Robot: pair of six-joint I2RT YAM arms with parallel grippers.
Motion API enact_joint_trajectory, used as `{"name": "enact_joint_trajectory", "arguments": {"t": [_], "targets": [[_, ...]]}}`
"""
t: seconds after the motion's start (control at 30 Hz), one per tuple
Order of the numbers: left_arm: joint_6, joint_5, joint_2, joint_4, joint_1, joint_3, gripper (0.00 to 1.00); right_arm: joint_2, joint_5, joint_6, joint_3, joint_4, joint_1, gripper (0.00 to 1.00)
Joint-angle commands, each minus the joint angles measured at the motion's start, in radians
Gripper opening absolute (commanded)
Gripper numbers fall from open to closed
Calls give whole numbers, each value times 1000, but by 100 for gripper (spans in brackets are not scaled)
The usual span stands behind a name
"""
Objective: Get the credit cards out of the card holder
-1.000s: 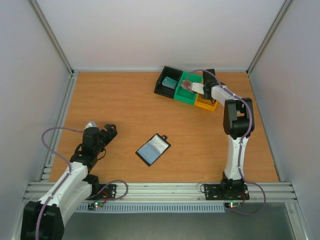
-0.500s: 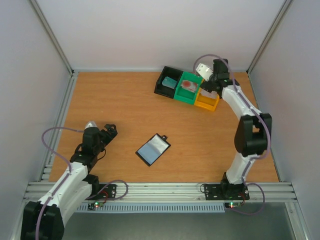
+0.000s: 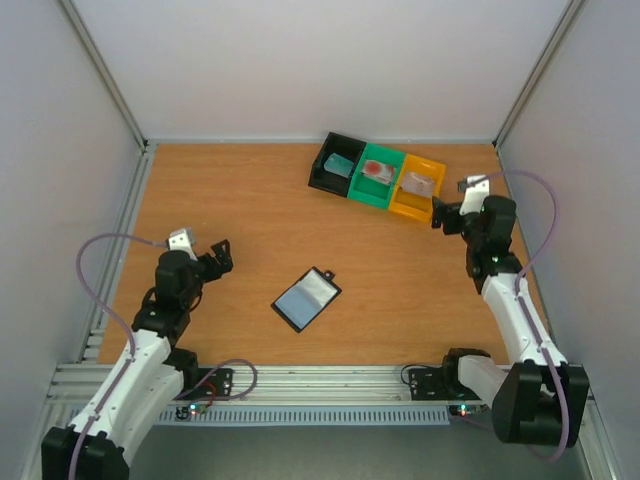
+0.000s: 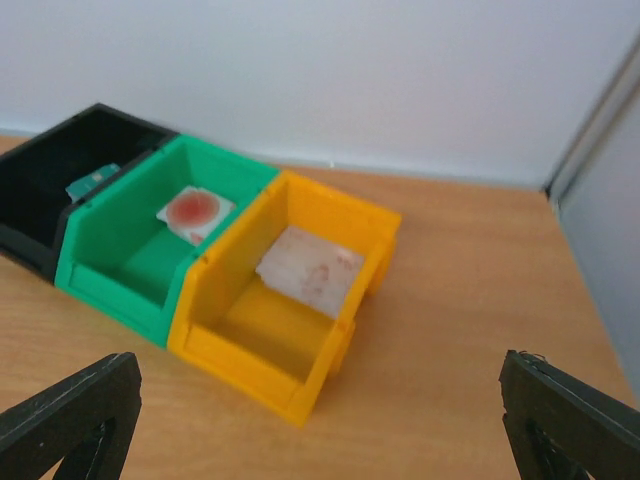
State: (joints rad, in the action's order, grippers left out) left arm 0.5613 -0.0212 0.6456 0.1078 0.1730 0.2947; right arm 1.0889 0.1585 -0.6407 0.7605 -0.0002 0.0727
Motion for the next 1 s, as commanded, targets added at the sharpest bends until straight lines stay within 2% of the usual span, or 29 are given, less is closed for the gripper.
{"name": "enact_joint_trajectory", "arguments": {"t": [0.0, 0.1, 0.2, 0.33, 0.47, 0.53, 0.63, 0.73, 0.8, 0.9, 0.97], "targets": [[-367, -159, 42, -76, -7, 72, 99, -76, -30, 164, -136, 107, 19, 98], [-542, -147, 75, -96, -7, 64, 99, -121, -128, 203, -264, 212, 19, 99], [-557, -130, 50, -218, -9, -15, 99, -143, -155, 214, -392, 375, 19, 99], [-633, -54, 9, -502, -61, -159, 99, -84, -187, 203, -440, 448, 19, 98], [-678, -10, 22, -585, -124, -222, 99, 32, -114, 213, -508, 703, 19, 99], [-665, -54, 41, -609, -151, -221, 99, 95, -110, 225, -524, 800, 19, 99], [-607, -68, 133, -655, -208, -198, 99, 187, -126, 238, -549, 948, 19, 99], [-607, 37, 237, -755, -225, -188, 100, 298, -114, 233, -546, 1028, 19, 98], [-613, 101, 323, -779, -226, -150, 99, 391, -102, 238, -566, 1165, 19, 99], [-592, 108, 467, -775, -226, -63, 99, 554, -79, 235, -582, 1357, 19, 99], [-582, 52, 559, -787, -226, -5, 99, 525, -52, 222, -543, 1256, 19, 99]]}}
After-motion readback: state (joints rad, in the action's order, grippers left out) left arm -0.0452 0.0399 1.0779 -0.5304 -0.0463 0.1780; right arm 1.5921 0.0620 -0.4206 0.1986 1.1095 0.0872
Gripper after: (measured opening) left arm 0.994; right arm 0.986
